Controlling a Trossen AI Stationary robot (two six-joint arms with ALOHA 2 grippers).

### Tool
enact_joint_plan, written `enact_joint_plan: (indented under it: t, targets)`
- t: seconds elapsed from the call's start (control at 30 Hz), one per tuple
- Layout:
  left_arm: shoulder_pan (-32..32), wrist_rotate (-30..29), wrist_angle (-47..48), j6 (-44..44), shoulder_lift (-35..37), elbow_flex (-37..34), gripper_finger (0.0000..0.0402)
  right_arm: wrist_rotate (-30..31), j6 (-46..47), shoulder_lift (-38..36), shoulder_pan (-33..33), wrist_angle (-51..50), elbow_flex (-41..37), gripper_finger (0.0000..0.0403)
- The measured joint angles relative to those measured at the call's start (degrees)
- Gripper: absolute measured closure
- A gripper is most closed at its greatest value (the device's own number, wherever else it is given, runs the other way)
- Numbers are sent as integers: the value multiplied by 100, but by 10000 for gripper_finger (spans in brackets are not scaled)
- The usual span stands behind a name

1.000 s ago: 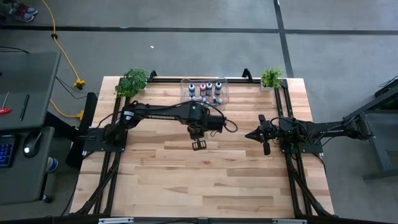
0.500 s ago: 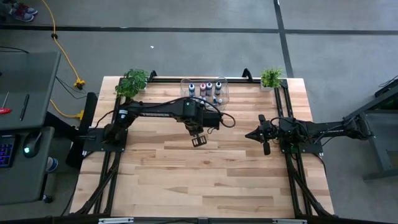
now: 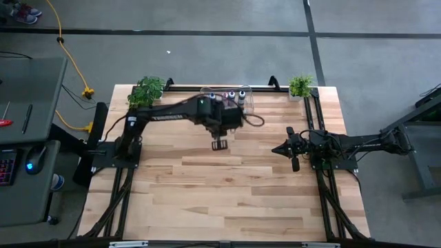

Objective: Pick & Place food coloring
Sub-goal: Put the small purple food coloring bottle into the transparent bin

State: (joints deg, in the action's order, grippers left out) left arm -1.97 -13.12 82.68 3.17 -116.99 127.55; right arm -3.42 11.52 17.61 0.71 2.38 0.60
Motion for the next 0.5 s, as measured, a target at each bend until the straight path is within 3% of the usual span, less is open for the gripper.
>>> enact_joint_plan:
  t: [0.23, 0.5]
  targets:
    - [-653, 579, -126, -1132, 23, -43, 363, 0, 0, 0, 2, -1, -2, 402]
    - [-1305, 1513, -895, -2674, 24, -616, 363, 0, -2, 0, 2, 1, -1, 402]
